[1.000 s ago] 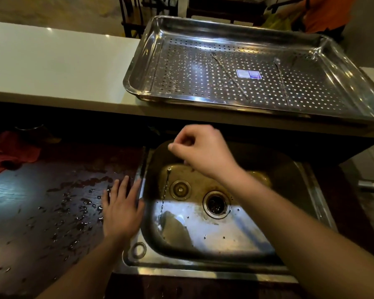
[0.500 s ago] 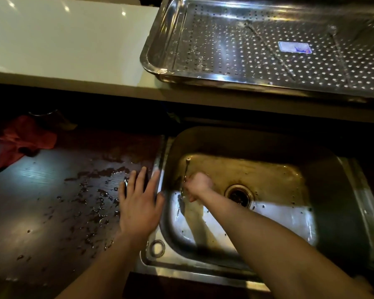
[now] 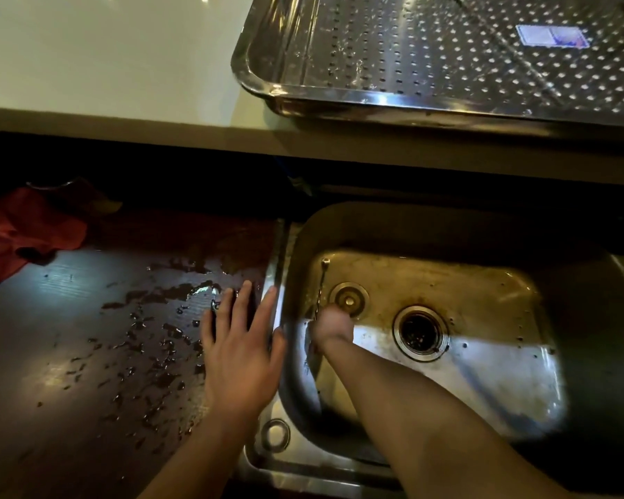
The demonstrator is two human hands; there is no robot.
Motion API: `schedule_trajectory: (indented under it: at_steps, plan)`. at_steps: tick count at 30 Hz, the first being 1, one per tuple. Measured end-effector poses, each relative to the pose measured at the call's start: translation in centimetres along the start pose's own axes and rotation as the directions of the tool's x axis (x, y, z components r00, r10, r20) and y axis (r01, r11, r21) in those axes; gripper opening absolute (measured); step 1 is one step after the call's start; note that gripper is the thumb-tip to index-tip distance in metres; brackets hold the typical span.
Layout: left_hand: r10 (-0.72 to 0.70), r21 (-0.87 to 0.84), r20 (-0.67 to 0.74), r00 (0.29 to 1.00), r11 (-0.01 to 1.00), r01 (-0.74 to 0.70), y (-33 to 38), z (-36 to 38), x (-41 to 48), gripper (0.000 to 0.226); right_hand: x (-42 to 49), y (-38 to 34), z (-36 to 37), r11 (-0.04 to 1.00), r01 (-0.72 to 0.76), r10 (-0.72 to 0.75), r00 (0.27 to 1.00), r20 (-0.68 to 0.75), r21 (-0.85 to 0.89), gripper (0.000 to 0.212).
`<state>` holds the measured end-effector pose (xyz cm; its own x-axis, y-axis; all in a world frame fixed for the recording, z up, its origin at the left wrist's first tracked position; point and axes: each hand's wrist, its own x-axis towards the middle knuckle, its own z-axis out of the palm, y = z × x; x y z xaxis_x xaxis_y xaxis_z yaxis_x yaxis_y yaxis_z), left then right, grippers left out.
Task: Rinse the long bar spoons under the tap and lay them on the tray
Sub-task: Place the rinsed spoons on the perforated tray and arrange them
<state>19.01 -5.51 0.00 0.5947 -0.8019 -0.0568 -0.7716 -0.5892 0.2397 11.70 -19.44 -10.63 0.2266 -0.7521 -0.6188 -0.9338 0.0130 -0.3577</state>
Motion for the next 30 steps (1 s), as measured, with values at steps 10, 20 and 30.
schedule_trajectory:
  at_steps: [10, 20, 30]
  plan:
    - [-0.004, -0.023, -0.010, 1.000, 1.000, 0.004, 0.0, 0.0, 0.0, 0.060, -0.6, 0.8, -0.3, 0.992, -0.062, 0.055, 0.996, 0.069, 0.111, 0.022]
    - [0.008, 0.002, 0.019, 1.000, 1.000, -0.008, -0.1, -0.2, 0.0, 0.061, -3.6, 3.0, -4.8, 0.980, 0.118, -0.126, 0.991, 0.043, 0.162, 0.015]
    - [0.030, 0.030, 0.043, 0.999, 0.999, -0.032, -0.3, -0.2, -0.1, 0.064, -13.3, 4.2, -14.9, 0.904, 0.424, -0.407, 0.893, -0.191, 0.057, 0.012]
